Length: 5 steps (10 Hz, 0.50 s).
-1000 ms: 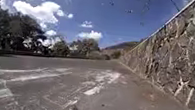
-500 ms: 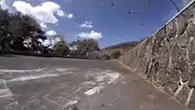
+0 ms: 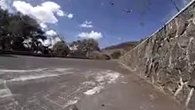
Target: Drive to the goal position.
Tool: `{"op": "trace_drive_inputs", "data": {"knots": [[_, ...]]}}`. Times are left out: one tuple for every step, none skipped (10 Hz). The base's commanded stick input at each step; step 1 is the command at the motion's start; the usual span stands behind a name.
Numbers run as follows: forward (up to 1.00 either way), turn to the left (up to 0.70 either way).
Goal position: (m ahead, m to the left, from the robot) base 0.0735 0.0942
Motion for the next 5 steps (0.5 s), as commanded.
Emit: {"op": "trace_drive_inputs", "data": {"knots": [[0.00, 0.00], [0.00, 0.00], [0.00, 0.00], [0.00, 0.00], [0.00, 0.00]]}}
